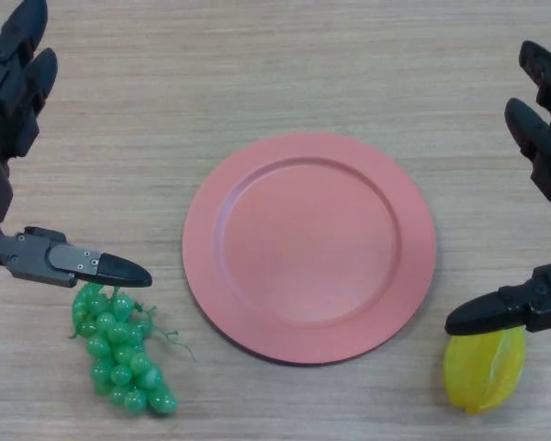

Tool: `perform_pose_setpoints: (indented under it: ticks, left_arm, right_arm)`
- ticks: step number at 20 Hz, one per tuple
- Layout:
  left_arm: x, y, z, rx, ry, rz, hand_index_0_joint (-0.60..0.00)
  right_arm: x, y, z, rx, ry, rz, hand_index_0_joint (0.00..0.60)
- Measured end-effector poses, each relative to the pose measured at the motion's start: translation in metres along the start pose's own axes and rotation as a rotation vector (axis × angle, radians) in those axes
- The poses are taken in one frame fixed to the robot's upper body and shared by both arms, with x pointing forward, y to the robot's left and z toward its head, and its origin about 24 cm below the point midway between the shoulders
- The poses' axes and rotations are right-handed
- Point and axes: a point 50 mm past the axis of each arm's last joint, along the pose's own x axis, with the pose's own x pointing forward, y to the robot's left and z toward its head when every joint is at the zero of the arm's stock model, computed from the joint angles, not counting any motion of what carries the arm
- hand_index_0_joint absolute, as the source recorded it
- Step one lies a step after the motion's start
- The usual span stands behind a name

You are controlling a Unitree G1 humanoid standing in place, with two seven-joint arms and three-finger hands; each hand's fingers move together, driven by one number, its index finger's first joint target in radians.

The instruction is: Pick up the yellow starfruit and place it on the plate

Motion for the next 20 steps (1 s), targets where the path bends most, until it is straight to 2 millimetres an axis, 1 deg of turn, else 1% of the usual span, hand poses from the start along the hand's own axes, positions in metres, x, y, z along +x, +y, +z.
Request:
perform_pose_setpoints:
  ticks: [6,9,11,15,17,19,20]
  left_arm:
    - [0.000,0.000,0.000,-0.003,0.000,-0.001,0.000]
    - [-0.001,0.000,-0.001,-0.004,0.004,0.000,0.000]
    - [-0.002,0.000,-0.003,-0.004,0.013,0.001,0.000]
    - [-0.003,-0.004,-0.011,-0.010,0.038,0.002,0.000]
    - [-0.003,-0.005,-0.015,-0.026,0.046,0.008,0.000]
    - [-0.002,-0.005,-0.014,-0.028,0.040,0.006,0.000]
    - [-0.001,-0.005,-0.012,-0.026,0.032,0.005,0.000]
  right_arm:
    - [0.000,0.000,0.001,-0.003,-0.005,0.000,0.000]
    - [-0.002,-0.004,0.001,-0.104,-0.033,-0.027,0.000]
    - [-0.004,-0.004,-0.004,-0.129,-0.008,-0.024,0.000]
    - [-0.011,0.003,-0.020,-0.204,0.038,0.024,0.000]
    - [-0.014,0.004,-0.024,-0.198,0.058,0.043,0.000]
    - [-0.017,0.003,-0.028,-0.242,0.054,0.030,0.000]
    - [-0.019,0.001,-0.034,-0.268,0.083,0.014,0.000]
